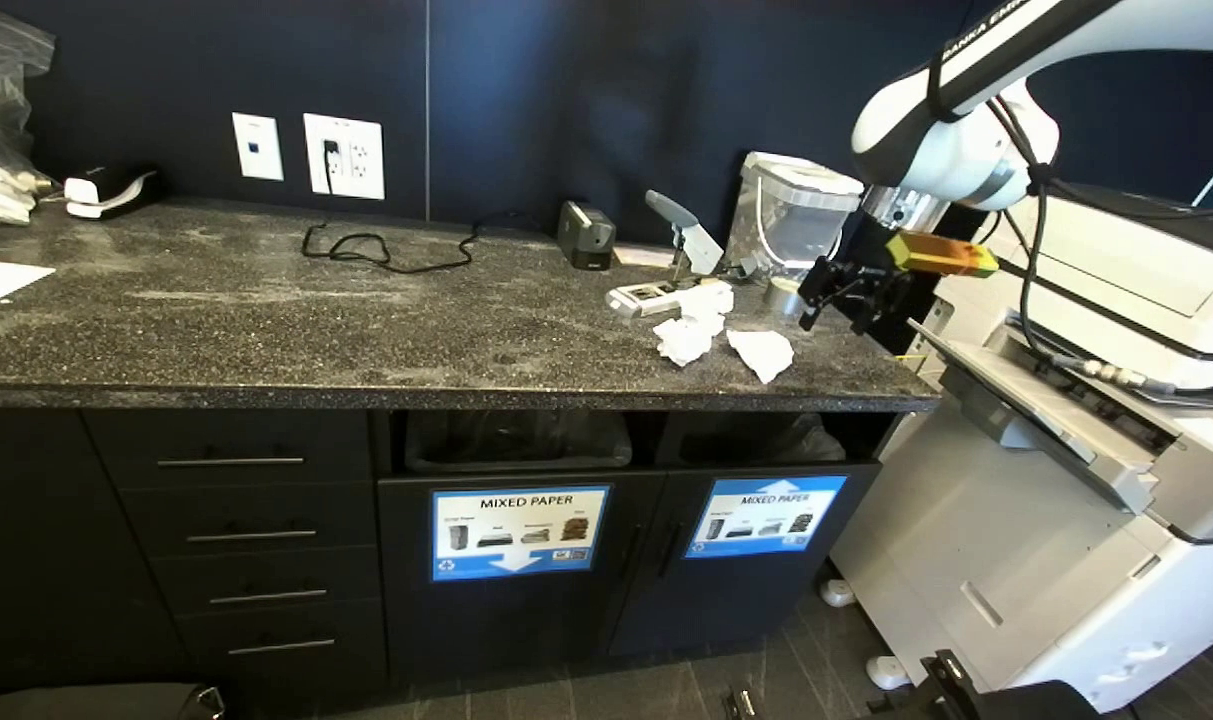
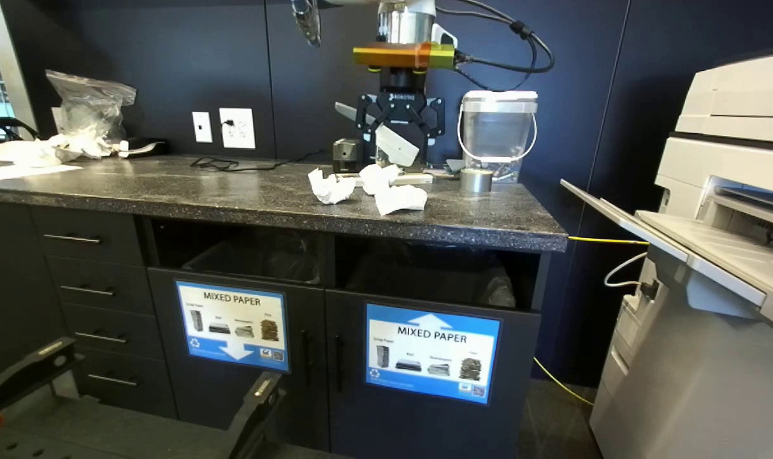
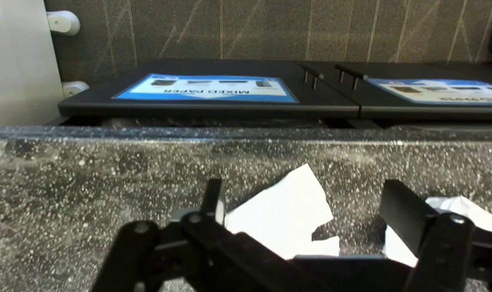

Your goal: Put the tissues inside the rubbish bin.

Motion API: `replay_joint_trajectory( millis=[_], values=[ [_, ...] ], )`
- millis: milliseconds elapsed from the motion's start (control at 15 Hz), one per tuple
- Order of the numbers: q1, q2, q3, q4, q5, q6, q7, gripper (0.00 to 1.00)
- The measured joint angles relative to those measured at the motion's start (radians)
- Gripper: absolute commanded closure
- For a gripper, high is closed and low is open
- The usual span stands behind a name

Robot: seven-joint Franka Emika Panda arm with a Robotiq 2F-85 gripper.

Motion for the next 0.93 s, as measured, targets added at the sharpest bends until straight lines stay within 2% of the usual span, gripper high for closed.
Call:
replay_joint_trajectory(
  millis=[333, 667, 933],
  values=[
    [0.125, 0.059, -0.056, 0.18, 0.023, -0.177, 0.134, 0.0],
    [0.242, 0.158, -0.092, 0.359, 0.025, -0.396, 0.445, 0.0],
    [0.293, 0.217, -0.101, 0.436, 0.087, -0.436, 0.668, 0.0]
  ],
)
